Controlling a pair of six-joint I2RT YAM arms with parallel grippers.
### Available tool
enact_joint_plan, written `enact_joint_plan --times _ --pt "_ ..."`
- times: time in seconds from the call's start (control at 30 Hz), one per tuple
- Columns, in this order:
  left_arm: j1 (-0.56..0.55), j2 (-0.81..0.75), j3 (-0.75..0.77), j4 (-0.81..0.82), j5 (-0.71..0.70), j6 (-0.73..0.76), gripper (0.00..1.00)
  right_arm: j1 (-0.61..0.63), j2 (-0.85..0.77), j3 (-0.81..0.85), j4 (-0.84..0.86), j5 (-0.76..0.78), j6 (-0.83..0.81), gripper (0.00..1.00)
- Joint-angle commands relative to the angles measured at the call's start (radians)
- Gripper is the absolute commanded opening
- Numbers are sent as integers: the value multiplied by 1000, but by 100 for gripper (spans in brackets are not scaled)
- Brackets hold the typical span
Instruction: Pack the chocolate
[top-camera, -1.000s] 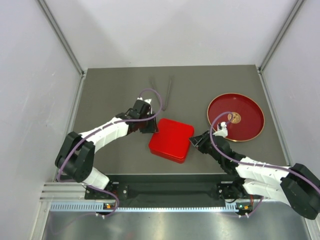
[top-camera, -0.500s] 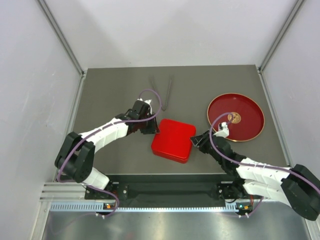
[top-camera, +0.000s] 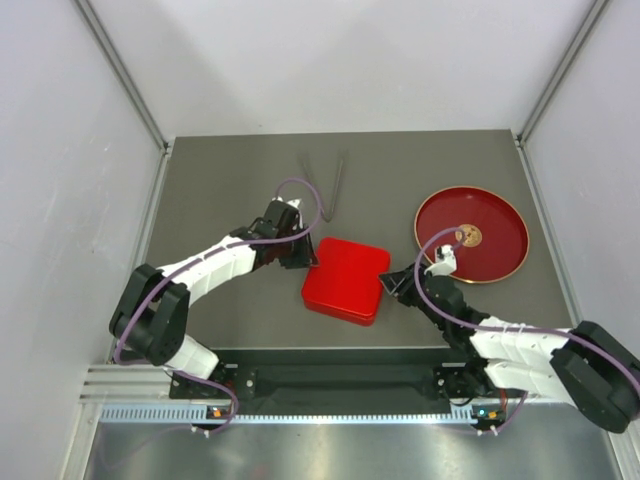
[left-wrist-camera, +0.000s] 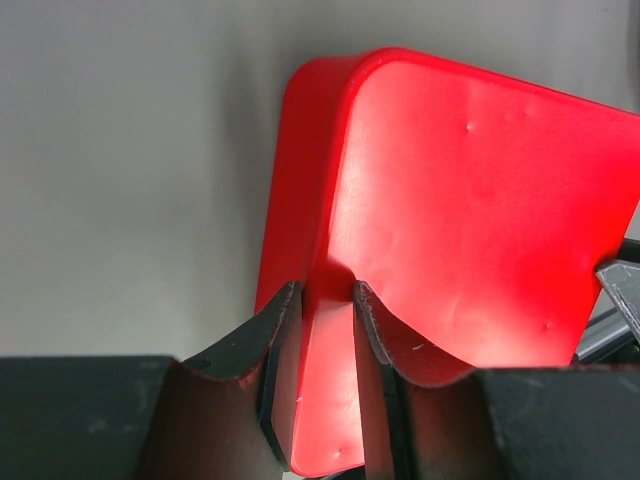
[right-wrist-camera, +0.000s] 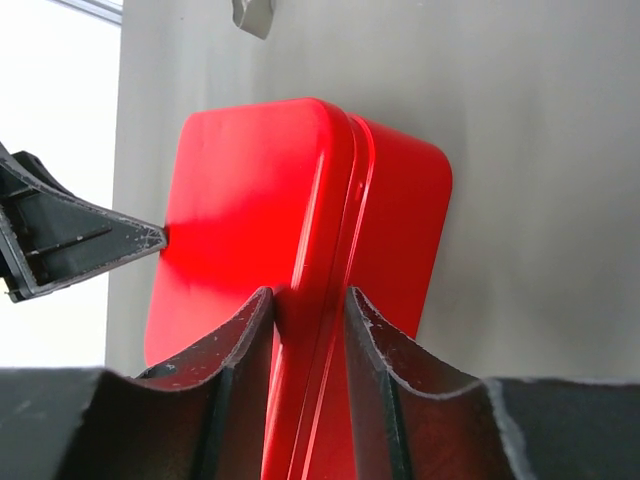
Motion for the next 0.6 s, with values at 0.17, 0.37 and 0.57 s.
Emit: enact_joint_plan --times 0.17,0.37,0.57 --pt "-33 -32 -13 154 169 -85 30 19 217 -4 318 -276 56 14" --pt "-33 -35 -52 152 146 -85 30 20 286 -28 376 -271 87 9" --pt "-33 -37 -97 163 112 -84 31 23 354 -68 378 -244 124 5"
